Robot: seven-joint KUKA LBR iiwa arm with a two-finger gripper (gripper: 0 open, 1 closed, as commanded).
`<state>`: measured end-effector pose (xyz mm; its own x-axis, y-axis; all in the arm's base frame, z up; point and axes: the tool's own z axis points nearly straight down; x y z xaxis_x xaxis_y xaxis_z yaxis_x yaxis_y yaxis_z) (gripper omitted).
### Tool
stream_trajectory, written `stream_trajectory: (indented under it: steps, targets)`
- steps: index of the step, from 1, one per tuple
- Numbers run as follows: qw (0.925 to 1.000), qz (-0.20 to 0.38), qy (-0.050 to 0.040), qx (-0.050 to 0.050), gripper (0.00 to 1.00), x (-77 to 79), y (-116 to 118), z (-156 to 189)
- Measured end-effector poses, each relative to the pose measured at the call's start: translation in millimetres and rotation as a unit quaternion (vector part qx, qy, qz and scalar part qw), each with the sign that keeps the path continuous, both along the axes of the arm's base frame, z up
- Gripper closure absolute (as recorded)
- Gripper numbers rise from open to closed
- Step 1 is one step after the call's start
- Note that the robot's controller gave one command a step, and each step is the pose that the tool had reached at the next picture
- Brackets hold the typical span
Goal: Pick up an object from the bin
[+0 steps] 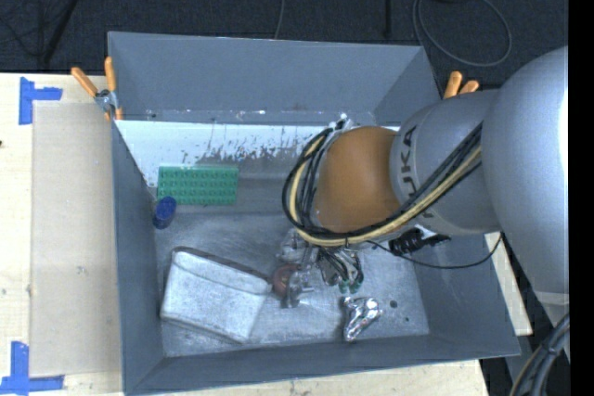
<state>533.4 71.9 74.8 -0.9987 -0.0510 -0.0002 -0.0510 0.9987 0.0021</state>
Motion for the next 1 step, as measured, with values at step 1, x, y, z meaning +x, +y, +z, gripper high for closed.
stream_trajectory:
  steps: [1]
  targets:
    - [0.9914, 0.131, -0.0033, -0.001, 1.00, 1.7, -13.4, 132.3]
